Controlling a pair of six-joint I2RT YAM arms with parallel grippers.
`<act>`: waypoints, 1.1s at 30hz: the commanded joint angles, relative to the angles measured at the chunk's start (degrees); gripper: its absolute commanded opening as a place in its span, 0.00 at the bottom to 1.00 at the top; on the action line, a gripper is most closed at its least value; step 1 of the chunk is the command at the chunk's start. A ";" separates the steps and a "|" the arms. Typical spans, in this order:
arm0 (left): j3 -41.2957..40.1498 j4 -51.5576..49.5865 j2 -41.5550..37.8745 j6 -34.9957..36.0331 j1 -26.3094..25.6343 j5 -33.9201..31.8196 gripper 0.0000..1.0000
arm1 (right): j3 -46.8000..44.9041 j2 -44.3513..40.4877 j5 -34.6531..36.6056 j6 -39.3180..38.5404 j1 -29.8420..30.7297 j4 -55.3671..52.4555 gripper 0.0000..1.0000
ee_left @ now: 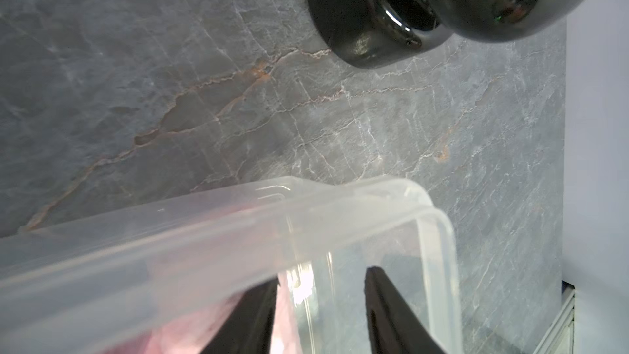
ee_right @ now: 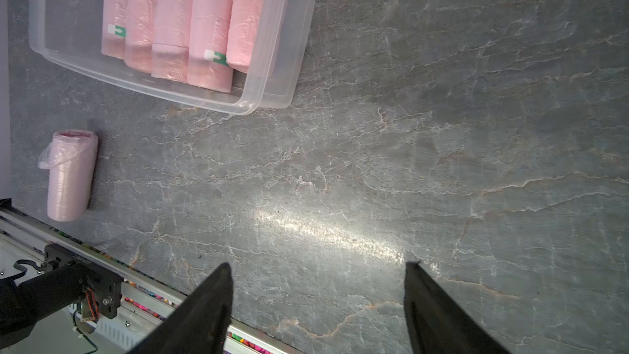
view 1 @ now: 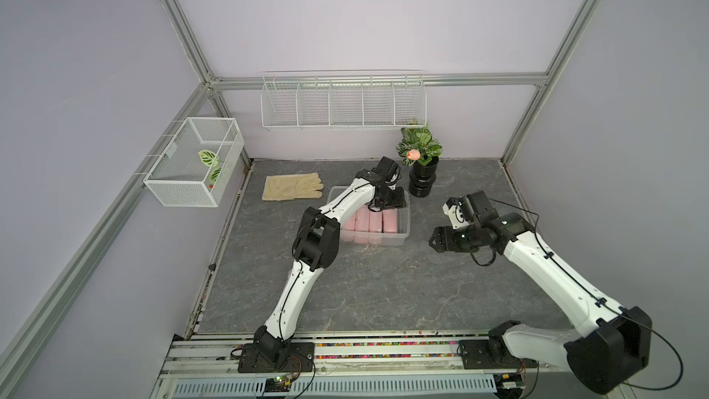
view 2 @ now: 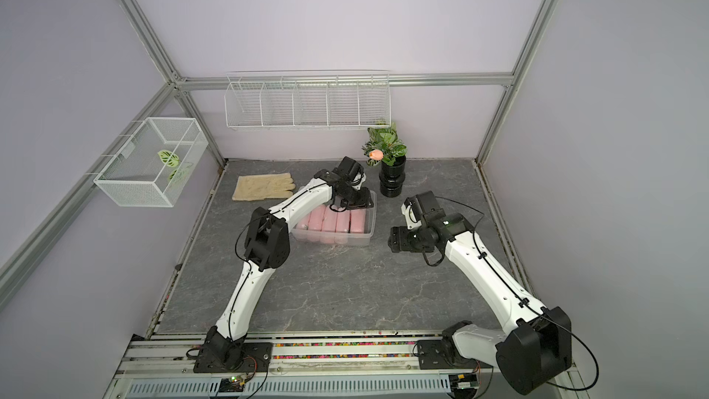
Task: Put the roll of trash bags into the storage box
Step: Place the roll of trash bags in the storage box, then pick up the roll of trash bags from the center of the board.
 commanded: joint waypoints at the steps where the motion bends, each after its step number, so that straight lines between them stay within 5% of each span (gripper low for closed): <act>1: -4.09 -0.94 -1.18 0.95 -0.96 -1.22 0.47 | -0.94 -1.05 -0.55 0.01 -0.41 -0.07 0.80; 13: -11.53 1.10 -7.49 1.00 -1.79 -2.77 0.47 | -0.94 -0.84 -0.59 -0.10 -0.42 0.14 0.80; 25: -12.83 0.26 -17.67 1.53 -1.88 -9.43 0.61 | -0.83 -0.64 -0.60 -0.27 -0.42 0.22 0.81; 33: -31.05 -4.70 -35.19 1.02 1.02 -19.57 0.69 | -0.80 -0.43 -0.85 -1.02 -0.46 0.64 0.81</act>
